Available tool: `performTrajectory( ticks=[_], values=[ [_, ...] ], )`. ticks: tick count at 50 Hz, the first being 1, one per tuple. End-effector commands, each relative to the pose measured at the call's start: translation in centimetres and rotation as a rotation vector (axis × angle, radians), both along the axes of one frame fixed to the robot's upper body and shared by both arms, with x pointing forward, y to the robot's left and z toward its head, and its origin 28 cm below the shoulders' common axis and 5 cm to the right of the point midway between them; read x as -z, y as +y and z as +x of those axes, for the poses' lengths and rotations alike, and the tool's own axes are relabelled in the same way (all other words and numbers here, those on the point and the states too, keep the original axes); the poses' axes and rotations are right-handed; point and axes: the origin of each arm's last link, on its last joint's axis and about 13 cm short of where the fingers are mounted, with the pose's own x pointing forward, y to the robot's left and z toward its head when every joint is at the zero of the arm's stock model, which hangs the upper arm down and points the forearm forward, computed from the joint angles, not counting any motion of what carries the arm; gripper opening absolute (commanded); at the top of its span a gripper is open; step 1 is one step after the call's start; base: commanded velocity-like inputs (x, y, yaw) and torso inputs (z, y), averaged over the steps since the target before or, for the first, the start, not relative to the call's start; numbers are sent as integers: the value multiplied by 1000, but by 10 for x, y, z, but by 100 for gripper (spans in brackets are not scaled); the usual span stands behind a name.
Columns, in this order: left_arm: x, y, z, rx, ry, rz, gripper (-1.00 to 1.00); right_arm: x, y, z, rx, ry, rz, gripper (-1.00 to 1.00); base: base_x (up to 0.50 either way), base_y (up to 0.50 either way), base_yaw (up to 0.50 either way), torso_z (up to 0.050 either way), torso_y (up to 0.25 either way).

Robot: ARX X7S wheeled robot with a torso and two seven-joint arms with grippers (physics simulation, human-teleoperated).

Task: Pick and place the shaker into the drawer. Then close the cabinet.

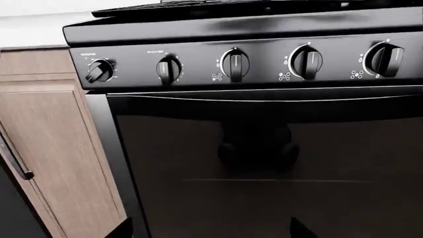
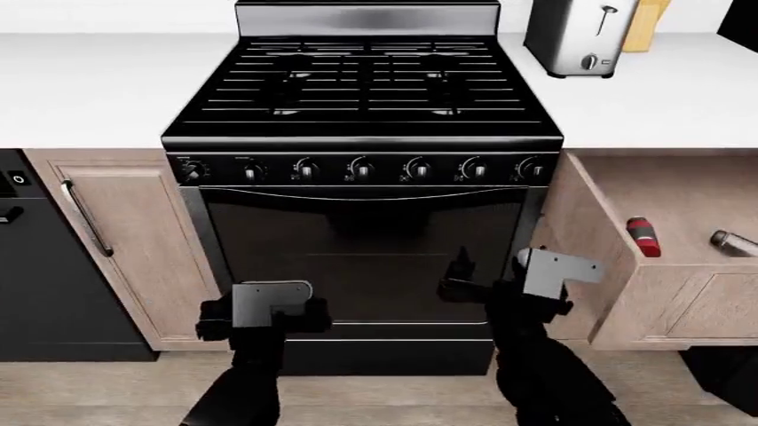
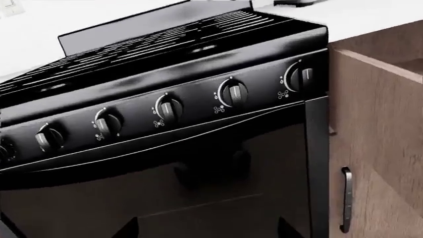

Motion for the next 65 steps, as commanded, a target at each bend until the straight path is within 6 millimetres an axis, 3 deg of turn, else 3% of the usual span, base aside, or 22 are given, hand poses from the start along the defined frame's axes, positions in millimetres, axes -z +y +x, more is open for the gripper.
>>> performTrajectory(
  ticks=[1,22,39,65],
  values=[
    [42,-13,5,40,109,10,100,78,15,2,-14,123,27,100,0,0,0,0,0],
    [61,-1,-14,-7,481,131,100,102,7,-12,-30,418,-77,100,0,0,0,0,0],
    [58,1,-10,-11,459,116,100,101,7,-11,-40,410,-57,100,0,6,0,0,0],
    [58,0,-9,22,424,140,100,101,7,-11,-58,411,-53,100,1,495,0,0,0]
  ],
)
